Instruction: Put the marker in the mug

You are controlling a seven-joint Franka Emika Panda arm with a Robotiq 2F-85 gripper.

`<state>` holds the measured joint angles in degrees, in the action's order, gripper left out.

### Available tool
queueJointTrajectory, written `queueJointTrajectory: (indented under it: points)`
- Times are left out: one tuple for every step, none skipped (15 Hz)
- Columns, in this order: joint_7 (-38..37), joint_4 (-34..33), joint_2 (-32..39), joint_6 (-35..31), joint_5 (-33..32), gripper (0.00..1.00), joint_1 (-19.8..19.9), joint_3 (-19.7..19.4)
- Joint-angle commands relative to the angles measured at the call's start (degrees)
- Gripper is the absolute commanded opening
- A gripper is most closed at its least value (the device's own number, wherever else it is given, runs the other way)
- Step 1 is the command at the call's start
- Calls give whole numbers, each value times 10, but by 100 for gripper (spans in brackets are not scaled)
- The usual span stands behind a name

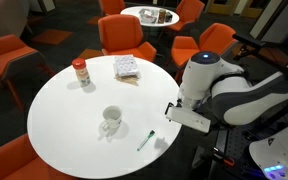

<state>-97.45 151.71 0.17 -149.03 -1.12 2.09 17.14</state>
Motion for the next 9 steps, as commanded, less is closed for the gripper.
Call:
queueJointTrajectory:
  points:
    - [-38, -49, 85, -61, 15, 100, -54, -44]
    - [-66, -64, 106, -75, -12, 100, -73, -61]
    - [-85, -78, 127, -88, -26, 100, -94, -80]
    - [-101, -95, 148, -95, -36, 99, -115, -100]
    - [-111, -112, 171, -100, -38, 97, -133, -118]
    - [-121, -129, 191, -99, -39, 96, -152, -135]
    - [-123, -146, 210, -98, -35, 93, -167, -148]
    - [-127, -162, 227, -95, -33, 93, -182, -162]
    - [-121, -177, 244, -95, -24, 89, -191, -169]
